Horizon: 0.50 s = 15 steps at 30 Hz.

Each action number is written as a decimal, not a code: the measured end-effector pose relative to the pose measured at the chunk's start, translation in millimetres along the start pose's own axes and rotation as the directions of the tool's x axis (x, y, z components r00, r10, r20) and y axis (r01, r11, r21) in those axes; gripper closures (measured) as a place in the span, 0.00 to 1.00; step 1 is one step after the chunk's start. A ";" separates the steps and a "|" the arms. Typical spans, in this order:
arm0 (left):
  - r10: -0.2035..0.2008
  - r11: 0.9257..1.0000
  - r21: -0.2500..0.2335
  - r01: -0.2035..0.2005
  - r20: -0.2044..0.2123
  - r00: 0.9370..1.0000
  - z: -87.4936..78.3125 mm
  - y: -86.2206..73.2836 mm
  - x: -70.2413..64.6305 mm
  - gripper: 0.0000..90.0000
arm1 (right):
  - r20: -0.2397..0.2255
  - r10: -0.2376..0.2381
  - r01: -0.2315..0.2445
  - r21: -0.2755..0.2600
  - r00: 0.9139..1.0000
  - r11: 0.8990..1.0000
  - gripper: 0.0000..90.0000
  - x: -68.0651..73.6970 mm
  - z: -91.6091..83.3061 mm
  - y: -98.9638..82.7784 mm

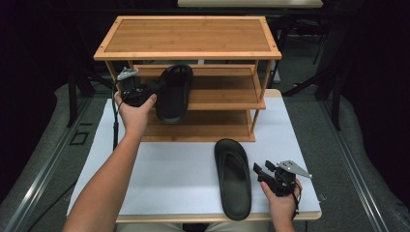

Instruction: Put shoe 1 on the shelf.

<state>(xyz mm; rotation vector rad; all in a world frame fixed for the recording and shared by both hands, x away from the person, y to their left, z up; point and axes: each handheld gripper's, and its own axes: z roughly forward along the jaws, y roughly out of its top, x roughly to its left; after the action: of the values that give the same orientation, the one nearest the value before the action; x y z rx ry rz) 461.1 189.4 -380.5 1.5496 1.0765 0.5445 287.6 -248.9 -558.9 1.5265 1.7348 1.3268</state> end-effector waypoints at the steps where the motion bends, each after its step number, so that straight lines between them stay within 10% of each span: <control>1: 0.000 1.000 0.000 0.000 0.000 1.000 0.0 0.0 0.0 0.59 | 0.000 0.000 0.000 0.000 1.000 1.000 0.51 0.0 0.0 0.0; 15: -0.002 0.998 -0.057 0.005 0.038 0.999 -82.8 -46.3 14.4 0.55 | 0.010 -0.013 0.012 0.020 1.000 1.000 0.51 4.4 -2.9 0.0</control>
<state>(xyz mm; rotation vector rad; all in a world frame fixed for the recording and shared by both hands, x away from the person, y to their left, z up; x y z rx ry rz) 385.2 243.1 -404.1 1.5023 1.0266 0.5373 284.0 -245.8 -556.6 1.5278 1.7539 1.2977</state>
